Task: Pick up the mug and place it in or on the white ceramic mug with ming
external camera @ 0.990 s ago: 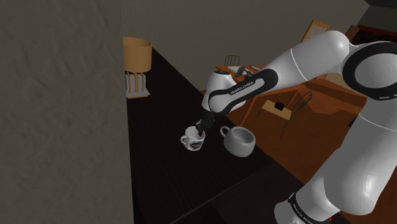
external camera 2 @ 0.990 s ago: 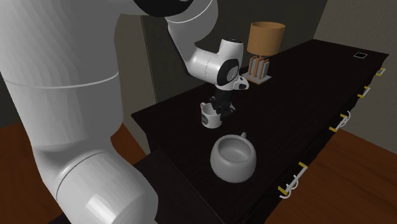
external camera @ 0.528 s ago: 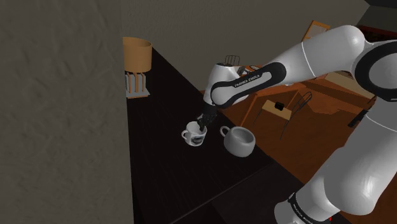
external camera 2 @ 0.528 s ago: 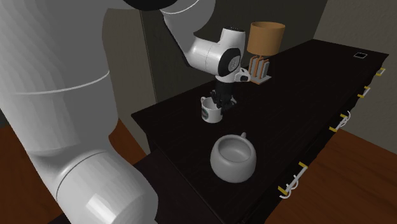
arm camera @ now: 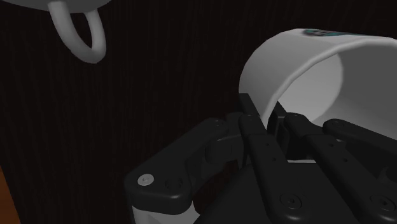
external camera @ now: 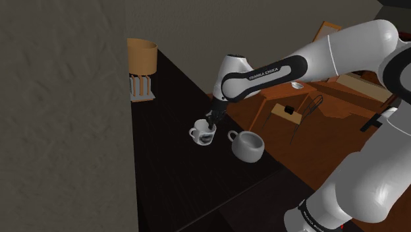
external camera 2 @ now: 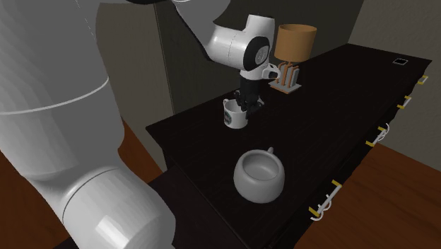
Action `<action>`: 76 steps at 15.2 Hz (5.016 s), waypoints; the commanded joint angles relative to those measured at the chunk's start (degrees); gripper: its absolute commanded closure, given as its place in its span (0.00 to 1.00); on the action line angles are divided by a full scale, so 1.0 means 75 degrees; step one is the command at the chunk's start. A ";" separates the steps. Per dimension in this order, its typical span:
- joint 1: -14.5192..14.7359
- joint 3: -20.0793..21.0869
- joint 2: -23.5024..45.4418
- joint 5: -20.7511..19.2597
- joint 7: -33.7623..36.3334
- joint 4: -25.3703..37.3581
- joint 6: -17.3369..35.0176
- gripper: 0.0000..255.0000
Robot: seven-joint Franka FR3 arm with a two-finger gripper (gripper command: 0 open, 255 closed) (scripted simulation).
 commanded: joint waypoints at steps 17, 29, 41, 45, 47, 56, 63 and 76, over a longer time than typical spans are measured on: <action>-0.0020 -0.0019 -0.0857 -0.0012 0.0059 0.0899 -0.1756 1.00; -0.0898 -0.1157 -0.2970 -0.0290 -0.1783 -0.0978 -0.2082 1.00; -0.1343 -0.1817 -0.3385 -0.0618 -0.2672 -0.1921 -0.1575 1.00; -0.1336 -0.1847 -0.3188 -0.0598 -0.2710 -0.2183 -0.1118 1.00; -0.1330 -0.1862 -0.3077 -0.0584 -0.2731 -0.2305 -0.0886 1.00; -0.1313 -0.1900 -0.2783 -0.0540 -0.2788 -0.2563 -0.0337 1.00; -0.1314 -0.1900 -0.2786 -0.0541 -0.2789 -0.2569 -0.0335 0.00; -0.1357 -0.1853 -0.3310 -0.0621 -0.2721 -0.1983 -0.1440 0.00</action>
